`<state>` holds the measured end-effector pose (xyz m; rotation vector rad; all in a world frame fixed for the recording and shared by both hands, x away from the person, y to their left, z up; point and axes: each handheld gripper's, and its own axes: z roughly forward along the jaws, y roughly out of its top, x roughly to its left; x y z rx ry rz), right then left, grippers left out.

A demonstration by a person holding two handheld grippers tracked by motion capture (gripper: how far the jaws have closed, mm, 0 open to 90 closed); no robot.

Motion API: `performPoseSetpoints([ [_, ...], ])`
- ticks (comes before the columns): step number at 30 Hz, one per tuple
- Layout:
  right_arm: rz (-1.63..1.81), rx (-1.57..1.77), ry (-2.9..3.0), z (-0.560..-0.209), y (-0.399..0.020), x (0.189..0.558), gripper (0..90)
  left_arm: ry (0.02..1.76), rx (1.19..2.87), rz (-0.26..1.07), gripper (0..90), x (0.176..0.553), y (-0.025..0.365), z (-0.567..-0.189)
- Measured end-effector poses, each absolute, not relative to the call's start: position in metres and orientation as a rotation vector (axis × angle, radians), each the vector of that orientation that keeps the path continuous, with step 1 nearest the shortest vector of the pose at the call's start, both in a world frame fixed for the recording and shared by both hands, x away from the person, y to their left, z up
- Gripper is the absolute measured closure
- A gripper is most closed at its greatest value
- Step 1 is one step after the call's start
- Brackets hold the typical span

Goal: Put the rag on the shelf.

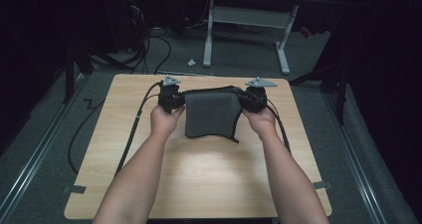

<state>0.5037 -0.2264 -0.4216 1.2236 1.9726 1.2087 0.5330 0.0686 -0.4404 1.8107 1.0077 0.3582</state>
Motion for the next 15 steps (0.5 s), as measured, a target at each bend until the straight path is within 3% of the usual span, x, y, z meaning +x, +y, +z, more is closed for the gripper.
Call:
performPoseSetpoints([
  [15,1.241,1.293,1.990,-0.441,-0.226,0.506,81.1,1.043,1.790,0.286,83.8,0.531,0.075,-0.461],
])
